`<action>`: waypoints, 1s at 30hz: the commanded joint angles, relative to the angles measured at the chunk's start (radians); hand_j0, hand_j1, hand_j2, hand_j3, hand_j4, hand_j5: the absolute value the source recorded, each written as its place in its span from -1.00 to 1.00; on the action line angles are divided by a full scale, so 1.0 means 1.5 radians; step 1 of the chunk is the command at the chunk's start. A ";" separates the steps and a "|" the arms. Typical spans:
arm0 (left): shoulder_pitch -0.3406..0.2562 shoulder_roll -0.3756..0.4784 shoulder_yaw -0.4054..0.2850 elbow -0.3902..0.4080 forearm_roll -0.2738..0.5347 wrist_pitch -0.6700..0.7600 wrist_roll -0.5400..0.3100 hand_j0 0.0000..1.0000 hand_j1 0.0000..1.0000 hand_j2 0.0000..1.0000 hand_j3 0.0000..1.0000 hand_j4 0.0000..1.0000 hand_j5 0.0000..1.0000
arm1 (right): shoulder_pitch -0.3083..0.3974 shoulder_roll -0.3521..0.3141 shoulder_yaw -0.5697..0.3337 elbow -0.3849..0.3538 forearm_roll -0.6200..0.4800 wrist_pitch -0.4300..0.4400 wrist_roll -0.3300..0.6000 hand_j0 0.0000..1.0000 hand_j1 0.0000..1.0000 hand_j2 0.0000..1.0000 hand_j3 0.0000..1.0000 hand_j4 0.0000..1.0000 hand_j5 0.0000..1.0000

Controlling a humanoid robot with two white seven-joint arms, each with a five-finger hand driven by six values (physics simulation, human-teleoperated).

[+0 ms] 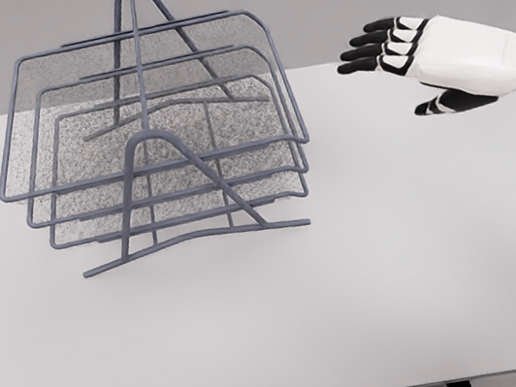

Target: Pull out the upper folder box with right arm

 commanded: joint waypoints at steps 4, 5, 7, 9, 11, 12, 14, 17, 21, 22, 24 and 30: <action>0.000 0.000 0.000 0.000 0.000 0.000 0.000 1.00 1.00 1.00 1.00 1.00 1.00 | -0.079 0.008 0.073 0.018 0.000 -0.001 0.058 1.00 1.00 1.00 1.00 1.00 1.00; 0.000 0.000 0.000 0.001 0.000 -0.001 0.000 1.00 1.00 1.00 1.00 1.00 1.00 | -0.139 0.039 0.128 0.019 0.012 -0.001 0.125 1.00 1.00 1.00 1.00 1.00 1.00; 0.000 0.000 0.000 0.001 0.000 0.000 0.000 1.00 1.00 1.00 1.00 1.00 1.00 | -0.178 0.096 0.169 0.022 0.025 -0.001 0.208 1.00 1.00 1.00 1.00 1.00 1.00; 0.000 0.000 -0.001 0.000 0.000 0.000 0.001 1.00 1.00 1.00 1.00 1.00 1.00 | -0.185 0.139 0.185 0.022 0.026 -0.001 0.212 1.00 1.00 1.00 1.00 1.00 1.00; 0.000 0.000 0.000 0.000 0.000 0.000 0.001 1.00 1.00 1.00 1.00 1.00 1.00 | -0.193 0.169 0.186 0.026 0.032 -0.001 0.215 1.00 1.00 1.00 1.00 1.00 1.00; 0.000 0.000 0.000 0.000 0.000 0.000 0.001 1.00 1.00 1.00 1.00 1.00 1.00 | -0.195 0.175 0.185 0.029 0.036 -0.001 0.215 1.00 1.00 1.00 1.00 1.00 1.00; 0.000 0.000 0.000 0.000 0.000 0.000 0.000 1.00 1.00 1.00 1.00 1.00 1.00 | -0.218 0.177 0.183 0.036 0.035 -0.001 0.212 1.00 1.00 1.00 1.00 1.00 1.00; 0.000 0.000 0.000 0.000 0.000 0.000 0.000 1.00 1.00 1.00 1.00 1.00 1.00 | -0.233 0.202 0.184 0.055 0.036 -0.001 0.212 1.00 1.00 1.00 1.00 1.00 1.00; 0.000 0.000 0.000 0.001 0.000 0.000 0.000 1.00 1.00 1.00 1.00 1.00 1.00 | -0.242 0.236 0.199 0.108 0.072 -0.001 0.210 1.00 1.00 1.00 1.00 1.00 1.00; 0.000 0.000 0.000 0.001 0.000 0.000 0.001 1.00 1.00 1.00 1.00 1.00 1.00 | -0.242 0.238 0.203 0.123 0.072 -0.001 0.210 1.00 1.00 1.00 1.00 1.00 1.00; 0.000 0.000 0.000 0.001 0.000 0.000 0.001 1.00 1.00 1.00 1.00 1.00 1.00 | -0.241 0.241 0.210 0.131 0.072 -0.001 0.209 1.00 1.00 1.00 1.00 1.00 1.00; 0.000 0.000 0.000 0.000 0.000 0.000 0.001 1.00 1.00 1.00 1.00 1.00 1.00 | -0.238 0.219 0.248 0.153 0.073 -0.001 0.207 1.00 1.00 1.00 1.00 1.00 1.00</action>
